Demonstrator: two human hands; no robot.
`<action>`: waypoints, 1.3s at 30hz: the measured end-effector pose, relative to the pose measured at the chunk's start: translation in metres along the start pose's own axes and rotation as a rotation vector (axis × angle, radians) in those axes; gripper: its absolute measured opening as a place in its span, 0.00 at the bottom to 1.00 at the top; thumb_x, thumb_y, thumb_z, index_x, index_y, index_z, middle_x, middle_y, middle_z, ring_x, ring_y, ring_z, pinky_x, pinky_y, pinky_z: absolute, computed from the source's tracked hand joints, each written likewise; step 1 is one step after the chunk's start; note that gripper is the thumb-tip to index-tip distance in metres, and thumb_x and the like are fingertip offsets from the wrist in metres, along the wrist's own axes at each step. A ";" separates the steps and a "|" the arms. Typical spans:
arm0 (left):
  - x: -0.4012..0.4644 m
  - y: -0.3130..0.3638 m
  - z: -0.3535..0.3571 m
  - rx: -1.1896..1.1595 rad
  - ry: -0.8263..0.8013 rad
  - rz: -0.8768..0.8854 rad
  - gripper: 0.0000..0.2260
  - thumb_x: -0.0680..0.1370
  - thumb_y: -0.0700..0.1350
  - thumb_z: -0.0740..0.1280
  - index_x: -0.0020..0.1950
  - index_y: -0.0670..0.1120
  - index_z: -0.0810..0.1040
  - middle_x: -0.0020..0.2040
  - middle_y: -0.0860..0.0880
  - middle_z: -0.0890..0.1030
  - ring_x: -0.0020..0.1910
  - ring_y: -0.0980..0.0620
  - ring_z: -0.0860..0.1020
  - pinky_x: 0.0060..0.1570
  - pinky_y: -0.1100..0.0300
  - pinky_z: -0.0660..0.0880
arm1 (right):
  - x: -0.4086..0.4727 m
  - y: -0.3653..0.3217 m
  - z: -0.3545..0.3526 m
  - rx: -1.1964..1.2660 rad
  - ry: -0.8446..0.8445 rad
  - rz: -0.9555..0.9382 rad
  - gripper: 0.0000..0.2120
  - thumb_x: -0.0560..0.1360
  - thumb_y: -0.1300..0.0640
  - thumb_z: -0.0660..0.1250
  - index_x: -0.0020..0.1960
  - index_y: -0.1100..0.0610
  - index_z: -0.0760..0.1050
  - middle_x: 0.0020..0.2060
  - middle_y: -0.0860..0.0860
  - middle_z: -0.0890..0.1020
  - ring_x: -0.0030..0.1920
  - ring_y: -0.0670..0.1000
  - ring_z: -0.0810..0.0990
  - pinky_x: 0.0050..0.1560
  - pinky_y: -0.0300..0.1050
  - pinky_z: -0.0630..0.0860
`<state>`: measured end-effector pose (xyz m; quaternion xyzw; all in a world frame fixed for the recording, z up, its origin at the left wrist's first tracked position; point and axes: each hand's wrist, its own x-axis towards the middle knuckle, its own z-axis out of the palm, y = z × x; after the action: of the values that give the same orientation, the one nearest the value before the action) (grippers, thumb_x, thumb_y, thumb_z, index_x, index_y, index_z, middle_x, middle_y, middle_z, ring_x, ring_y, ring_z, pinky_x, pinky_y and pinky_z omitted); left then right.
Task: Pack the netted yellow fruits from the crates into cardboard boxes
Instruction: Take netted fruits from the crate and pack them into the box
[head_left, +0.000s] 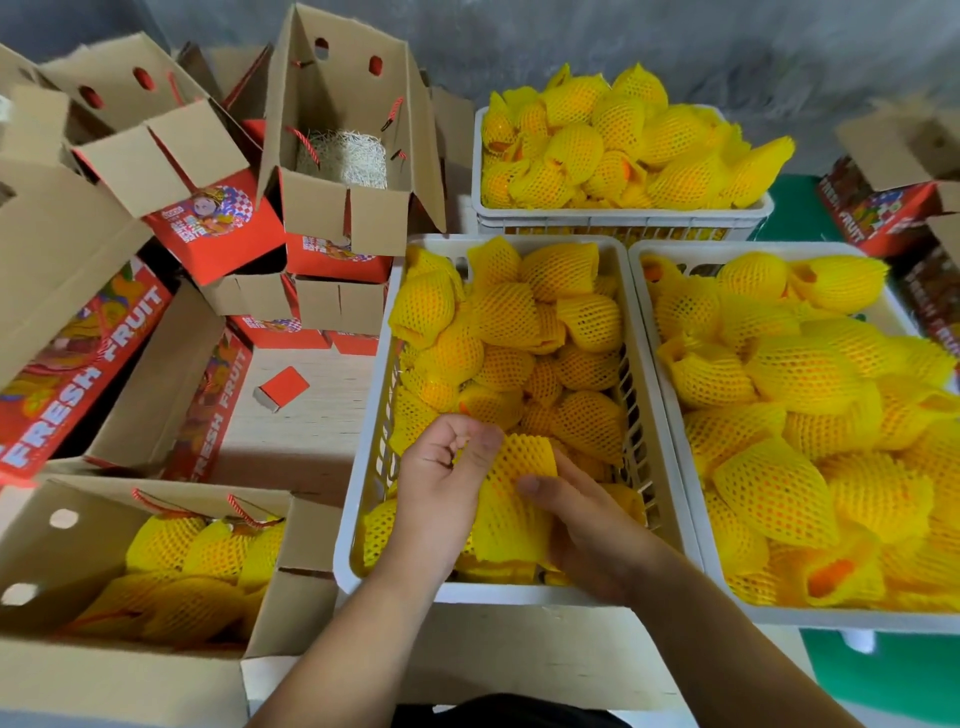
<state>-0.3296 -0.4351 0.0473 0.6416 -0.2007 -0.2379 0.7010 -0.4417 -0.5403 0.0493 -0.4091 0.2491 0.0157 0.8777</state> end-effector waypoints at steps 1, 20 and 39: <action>0.000 0.003 0.002 -0.006 -0.004 0.024 0.10 0.74 0.61 0.71 0.45 0.55 0.82 0.36 0.57 0.78 0.36 0.61 0.74 0.38 0.68 0.71 | -0.001 -0.002 0.003 0.020 -0.026 0.010 0.27 0.76 0.48 0.71 0.73 0.50 0.72 0.67 0.54 0.80 0.68 0.56 0.79 0.65 0.58 0.78; 0.006 0.021 -0.024 -0.639 0.087 -0.636 0.36 0.69 0.51 0.81 0.75 0.47 0.73 0.65 0.38 0.82 0.59 0.36 0.83 0.54 0.43 0.82 | 0.153 -0.106 -0.011 -1.772 0.447 -0.232 0.45 0.78 0.52 0.70 0.83 0.47 0.44 0.81 0.53 0.53 0.79 0.63 0.54 0.76 0.64 0.57; -0.008 0.043 -0.220 -0.560 0.089 -0.426 0.29 0.74 0.53 0.75 0.74 0.49 0.73 0.66 0.41 0.82 0.63 0.39 0.82 0.64 0.37 0.76 | 0.107 -0.032 0.112 -1.244 0.631 -0.819 0.38 0.63 0.40 0.74 0.69 0.56 0.71 0.61 0.54 0.76 0.61 0.52 0.75 0.60 0.45 0.73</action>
<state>-0.2033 -0.2509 0.0690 0.4620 0.0416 -0.3964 0.7923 -0.2933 -0.4991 0.0841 -0.8665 0.2610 -0.2875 0.3137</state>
